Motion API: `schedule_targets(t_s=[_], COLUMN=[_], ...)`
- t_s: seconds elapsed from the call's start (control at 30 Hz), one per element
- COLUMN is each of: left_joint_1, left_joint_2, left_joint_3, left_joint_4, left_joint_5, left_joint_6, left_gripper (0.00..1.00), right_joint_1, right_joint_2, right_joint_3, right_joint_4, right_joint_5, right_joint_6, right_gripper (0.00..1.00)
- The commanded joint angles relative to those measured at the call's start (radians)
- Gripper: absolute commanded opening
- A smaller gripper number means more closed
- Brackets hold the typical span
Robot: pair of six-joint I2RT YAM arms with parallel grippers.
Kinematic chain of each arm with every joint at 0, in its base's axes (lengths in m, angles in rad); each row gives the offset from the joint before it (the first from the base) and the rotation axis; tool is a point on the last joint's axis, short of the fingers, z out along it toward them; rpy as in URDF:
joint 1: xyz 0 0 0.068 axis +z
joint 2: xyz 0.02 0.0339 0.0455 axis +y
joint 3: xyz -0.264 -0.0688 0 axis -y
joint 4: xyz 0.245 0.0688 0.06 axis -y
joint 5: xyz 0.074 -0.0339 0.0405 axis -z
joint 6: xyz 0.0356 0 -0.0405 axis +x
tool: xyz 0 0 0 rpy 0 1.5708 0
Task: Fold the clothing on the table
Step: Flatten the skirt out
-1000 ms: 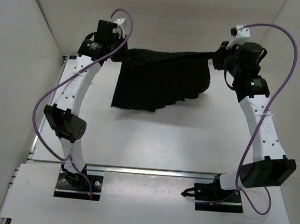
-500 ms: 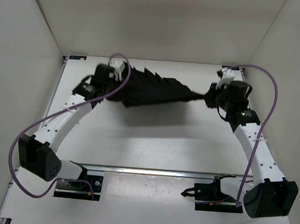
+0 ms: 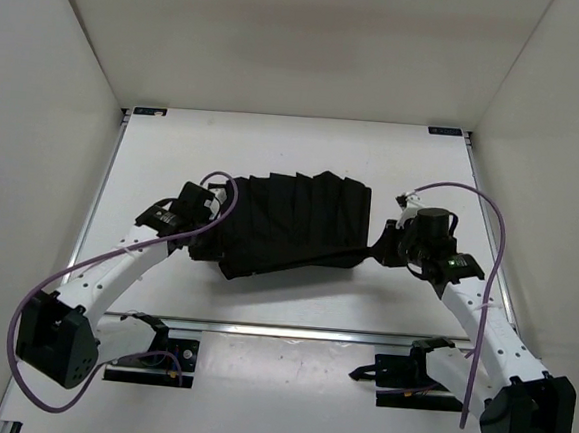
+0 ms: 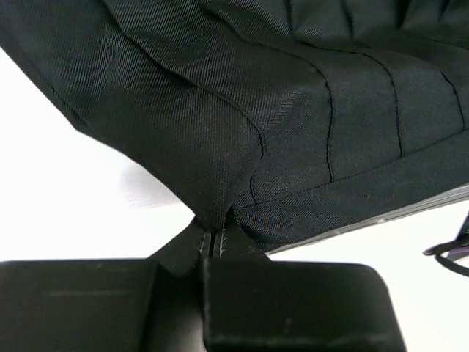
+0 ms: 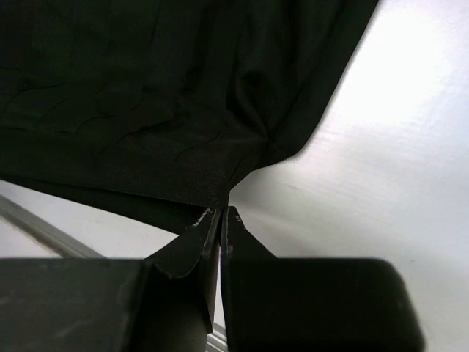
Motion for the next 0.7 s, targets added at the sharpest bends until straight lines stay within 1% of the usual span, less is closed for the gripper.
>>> schedule_targets(t_s=[0.0,0.07,0.1,0.13,0.2,0.3,0.33,0.37,0.43,0.5,0.53,0.6,0.67], left_joint_1=[0.009,0.001,0.001,0.003,0.006,0.003,0.001,0.003,-0.005,-0.005,0.003,-0.008,-0.008], left_joint_2=[0.026,0.026,0.029,0.031,0.035,0.045,0.046,0.052,0.065,0.064,0.072,0.071,0.072], left_joint_3=[-0.027,-0.033,-0.038,-0.042,-0.044,-0.05,-0.047,-0.047,-0.047,-0.052,-0.053,-0.055,-0.055], left_joint_4=[-0.084,-0.076,-0.073,-0.075,-0.084,-0.084,-0.082,-0.088,-0.081,-0.079,-0.084,-0.081,-0.081], left_joint_5=[-0.079,-0.071,-0.071,-0.067,-0.073,-0.079,-0.071,-0.068,-0.074,-0.059,-0.056,-0.054,-0.054], left_joint_6=[0.019,0.012,0.013,0.013,0.021,0.026,0.029,0.029,0.027,0.025,0.027,0.022,0.027], left_gripper=[0.0,0.0,0.0,0.0,0.0,0.0,0.0,0.0,0.0,0.0,0.0,0.0,0.0], right_joint_1=[-0.023,-0.009,0.011,0.028,0.043,0.045,0.033,0.032,0.009,-0.018,-0.041,-0.075,-0.089], right_joint_2=[-0.003,0.004,0.007,0.007,0.033,0.056,0.063,0.077,0.076,0.05,0.044,0.011,0.023], right_joint_3=[-0.045,-0.073,-0.082,-0.091,-0.085,-0.091,-0.083,-0.077,-0.059,-0.063,-0.074,-0.094,-0.105], right_joint_4=[0.06,0.063,0.056,0.057,0.03,0.025,0.024,0.007,-0.013,-0.004,0.017,0.048,0.027], right_joint_5=[0.019,-0.016,-0.031,-0.042,-0.075,-0.152,-0.175,-0.224,-0.255,-0.312,-0.347,-0.405,-0.395], right_joint_6=[0.009,0.019,0.028,0.033,0.029,0.027,0.029,0.033,0.042,0.062,0.093,0.143,0.185], right_gripper=[0.0,0.0,0.04,0.18,0.34,0.48,0.54,0.59,0.66,0.7,0.74,0.75,0.77])
